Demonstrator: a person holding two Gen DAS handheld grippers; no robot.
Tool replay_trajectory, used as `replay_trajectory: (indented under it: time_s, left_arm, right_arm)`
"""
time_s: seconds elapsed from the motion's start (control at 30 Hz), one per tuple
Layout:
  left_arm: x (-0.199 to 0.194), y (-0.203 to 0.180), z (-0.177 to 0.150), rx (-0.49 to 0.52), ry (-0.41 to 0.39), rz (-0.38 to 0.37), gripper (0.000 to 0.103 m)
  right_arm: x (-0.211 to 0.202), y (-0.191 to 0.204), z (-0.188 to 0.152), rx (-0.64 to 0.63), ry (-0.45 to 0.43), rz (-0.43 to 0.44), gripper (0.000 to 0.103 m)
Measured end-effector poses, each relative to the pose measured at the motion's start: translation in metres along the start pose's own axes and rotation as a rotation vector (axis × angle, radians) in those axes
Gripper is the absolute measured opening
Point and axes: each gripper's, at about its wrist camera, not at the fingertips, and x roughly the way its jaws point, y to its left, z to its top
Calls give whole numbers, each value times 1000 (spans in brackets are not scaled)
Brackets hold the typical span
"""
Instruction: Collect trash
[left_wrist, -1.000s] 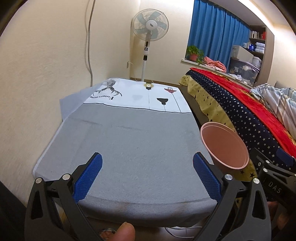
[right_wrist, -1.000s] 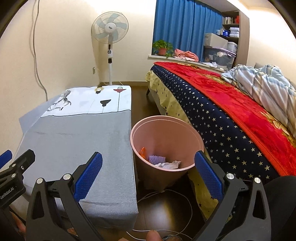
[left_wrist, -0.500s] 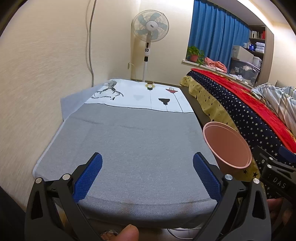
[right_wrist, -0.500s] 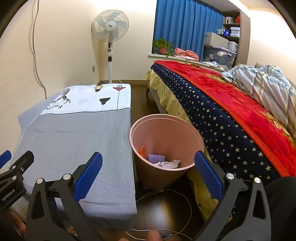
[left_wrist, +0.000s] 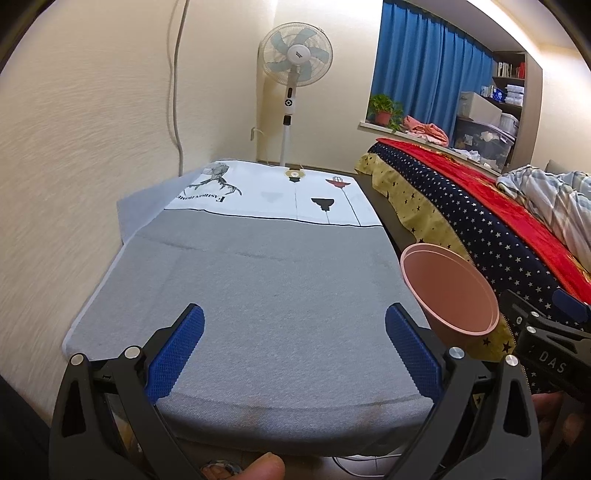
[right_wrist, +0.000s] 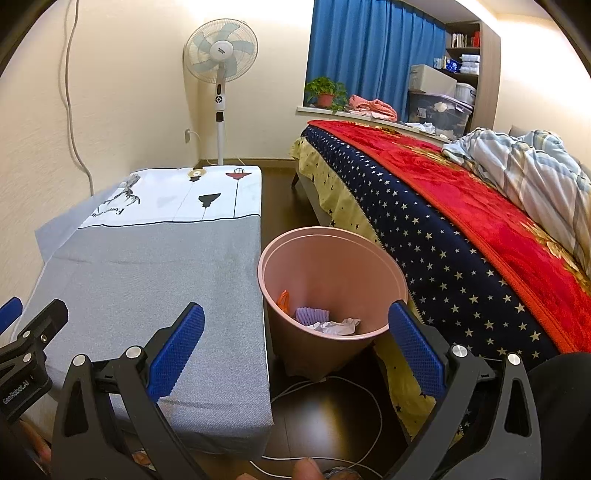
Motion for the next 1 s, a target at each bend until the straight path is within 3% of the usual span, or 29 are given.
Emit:
replay_trajectory:
  time_s: [1.0]
  left_arm:
    - [-4, -2, 2, 18, -14, -18, 95]
  right_arm:
    - [1, 2, -1, -1, 3, 1, 98]
